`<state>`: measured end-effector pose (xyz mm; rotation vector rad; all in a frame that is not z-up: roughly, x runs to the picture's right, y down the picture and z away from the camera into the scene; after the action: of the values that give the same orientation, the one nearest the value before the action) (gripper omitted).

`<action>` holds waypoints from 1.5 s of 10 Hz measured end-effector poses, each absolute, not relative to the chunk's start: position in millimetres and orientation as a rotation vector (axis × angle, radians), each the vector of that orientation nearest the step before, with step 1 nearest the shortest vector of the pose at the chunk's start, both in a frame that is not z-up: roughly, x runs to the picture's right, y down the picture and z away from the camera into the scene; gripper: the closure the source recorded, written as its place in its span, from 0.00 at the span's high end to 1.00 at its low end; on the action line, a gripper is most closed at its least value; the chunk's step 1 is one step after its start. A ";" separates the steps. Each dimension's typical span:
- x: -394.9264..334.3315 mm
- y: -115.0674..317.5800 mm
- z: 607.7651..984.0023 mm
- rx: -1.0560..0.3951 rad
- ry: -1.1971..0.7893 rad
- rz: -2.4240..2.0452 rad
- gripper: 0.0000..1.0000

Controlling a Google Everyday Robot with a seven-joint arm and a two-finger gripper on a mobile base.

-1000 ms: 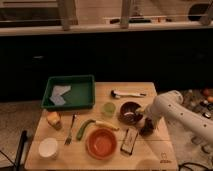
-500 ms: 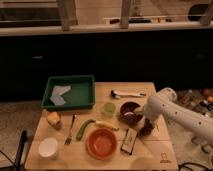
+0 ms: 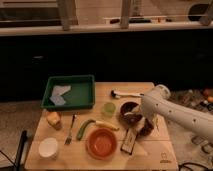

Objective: Stack bowls into tray

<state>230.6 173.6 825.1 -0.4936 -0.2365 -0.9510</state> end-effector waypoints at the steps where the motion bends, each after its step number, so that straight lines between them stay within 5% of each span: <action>1: 229.1 174.3 823.5 -0.504 -0.245 -0.964 0.80; 10: 214.0 170.4 822.4 -0.590 -0.321 -1.039 0.76; 15: 218.7 172.9 832.7 -0.635 -0.343 -0.997 0.27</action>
<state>218.7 172.9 832.7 -0.6351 -0.3432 -0.9973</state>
